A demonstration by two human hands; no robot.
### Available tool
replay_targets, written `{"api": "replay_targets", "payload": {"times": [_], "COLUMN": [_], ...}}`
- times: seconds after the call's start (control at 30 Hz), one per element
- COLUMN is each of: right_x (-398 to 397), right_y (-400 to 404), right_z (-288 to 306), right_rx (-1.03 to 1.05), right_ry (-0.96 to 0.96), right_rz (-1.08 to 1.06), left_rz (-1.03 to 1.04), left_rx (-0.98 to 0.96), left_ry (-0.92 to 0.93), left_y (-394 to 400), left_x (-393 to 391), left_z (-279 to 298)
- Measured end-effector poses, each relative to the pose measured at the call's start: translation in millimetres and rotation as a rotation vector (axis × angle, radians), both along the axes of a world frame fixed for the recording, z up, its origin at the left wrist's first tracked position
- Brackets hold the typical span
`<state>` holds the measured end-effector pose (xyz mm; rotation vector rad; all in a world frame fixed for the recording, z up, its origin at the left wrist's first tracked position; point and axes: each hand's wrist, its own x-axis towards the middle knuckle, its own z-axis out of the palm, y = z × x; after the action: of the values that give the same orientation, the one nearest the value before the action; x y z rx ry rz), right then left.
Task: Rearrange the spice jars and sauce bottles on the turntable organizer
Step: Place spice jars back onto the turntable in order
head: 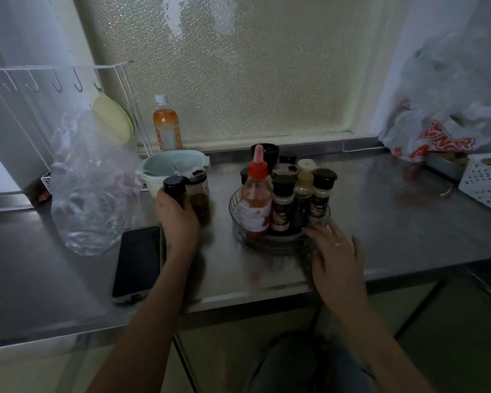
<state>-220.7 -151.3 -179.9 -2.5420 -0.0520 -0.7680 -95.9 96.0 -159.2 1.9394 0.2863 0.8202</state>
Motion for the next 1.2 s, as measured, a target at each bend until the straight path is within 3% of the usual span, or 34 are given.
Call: {"api": "replay_targets", "payload": {"times": [0.13, 0.23, 0.43, 0.73, 0.87, 0.97, 1.07, 1.2], "right_x": [6, 6, 0, -6, -5, 0, 1, -1], "right_y": [16, 27, 35, 29, 5, -7, -4, 1], "right_z": [0, -4, -6, -3, -1, -2, -8, -10], "right_rx": [-0.045, 0.024, 0.085, 0.216, 0.322, 0.242, 0.207, 0.079], "right_ry": [-0.068, -0.083, -0.109, -0.037, -0.193, -0.107, 0.002, -0.188], "right_rz": [0.129, 0.187, 0.246, 0.254, -0.046, -0.076, -0.08, -0.057], "left_rz": [-0.018, -0.167, -0.476, -0.364, -0.271, -0.127, -0.004, 0.008], "left_rx": [-0.082, -0.186, 0.005, 0.096, 0.116, 0.068, 0.041, 0.097], "left_ry": [-0.189, -0.365, -0.31, -0.118, -0.151, -0.227, -0.159, -0.011], "left_y": [-16, -41, -89, -82, -74, -59, -42, -33], "left_x": [-24, -56, -80, -47, -48, -44, -27, -1], "left_z": [12, 20, 7, 0, 0, 9, 22, 24]}}
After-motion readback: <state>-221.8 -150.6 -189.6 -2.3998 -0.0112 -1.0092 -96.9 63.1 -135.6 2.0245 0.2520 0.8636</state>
